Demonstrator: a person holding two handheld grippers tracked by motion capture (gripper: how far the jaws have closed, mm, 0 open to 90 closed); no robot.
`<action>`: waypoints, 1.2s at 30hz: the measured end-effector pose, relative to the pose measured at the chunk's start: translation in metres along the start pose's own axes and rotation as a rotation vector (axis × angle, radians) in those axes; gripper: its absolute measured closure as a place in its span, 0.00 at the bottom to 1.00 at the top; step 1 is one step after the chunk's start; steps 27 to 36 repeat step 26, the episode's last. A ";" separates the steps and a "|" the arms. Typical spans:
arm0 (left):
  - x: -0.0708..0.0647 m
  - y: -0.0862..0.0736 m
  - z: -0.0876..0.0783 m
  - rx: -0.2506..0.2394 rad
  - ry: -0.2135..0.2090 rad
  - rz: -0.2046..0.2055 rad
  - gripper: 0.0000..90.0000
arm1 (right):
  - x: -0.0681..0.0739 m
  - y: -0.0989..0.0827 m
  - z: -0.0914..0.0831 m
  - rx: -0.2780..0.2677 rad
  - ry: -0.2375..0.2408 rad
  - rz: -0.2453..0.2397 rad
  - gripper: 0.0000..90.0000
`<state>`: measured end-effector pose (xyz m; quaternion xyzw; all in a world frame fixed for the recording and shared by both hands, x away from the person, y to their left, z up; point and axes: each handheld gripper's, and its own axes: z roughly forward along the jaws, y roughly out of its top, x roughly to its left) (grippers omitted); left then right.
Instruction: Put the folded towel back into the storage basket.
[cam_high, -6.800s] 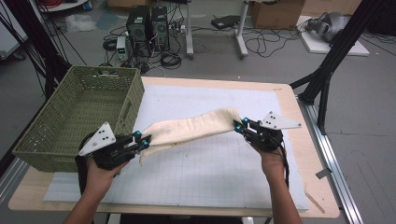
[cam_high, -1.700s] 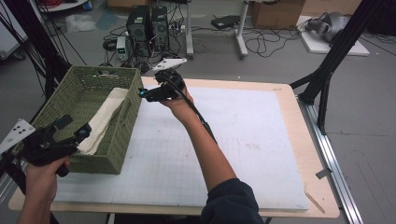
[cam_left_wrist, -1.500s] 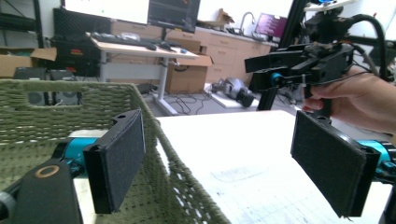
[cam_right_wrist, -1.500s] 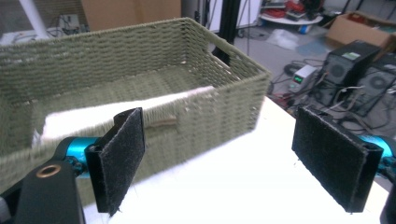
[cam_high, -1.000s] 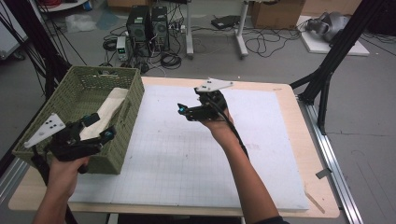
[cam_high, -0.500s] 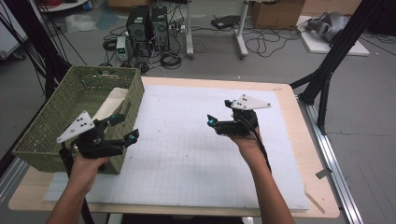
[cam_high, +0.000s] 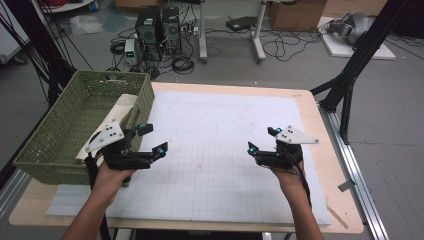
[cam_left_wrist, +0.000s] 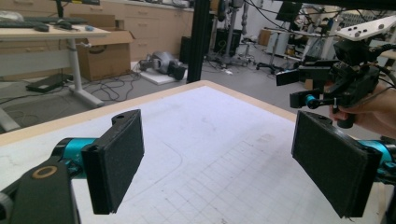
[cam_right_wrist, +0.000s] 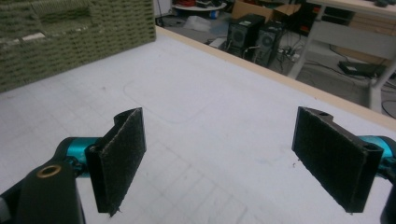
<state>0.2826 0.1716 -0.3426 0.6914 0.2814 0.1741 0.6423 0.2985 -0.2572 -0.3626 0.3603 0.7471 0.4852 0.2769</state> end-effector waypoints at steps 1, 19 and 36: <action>-0.001 -0.002 0.003 0.004 -0.003 0.002 0.19 | -0.001 -0.004 -0.003 0.000 -0.007 -0.003 0.18; -0.016 -0.060 0.047 0.115 -0.058 0.024 0.19 | -0.013 -0.066 -0.021 0.058 -0.093 0.044 0.18; -0.015 -0.069 0.051 0.146 -0.050 0.020 0.19 | -0.013 -0.073 -0.018 0.083 -0.092 0.053 0.18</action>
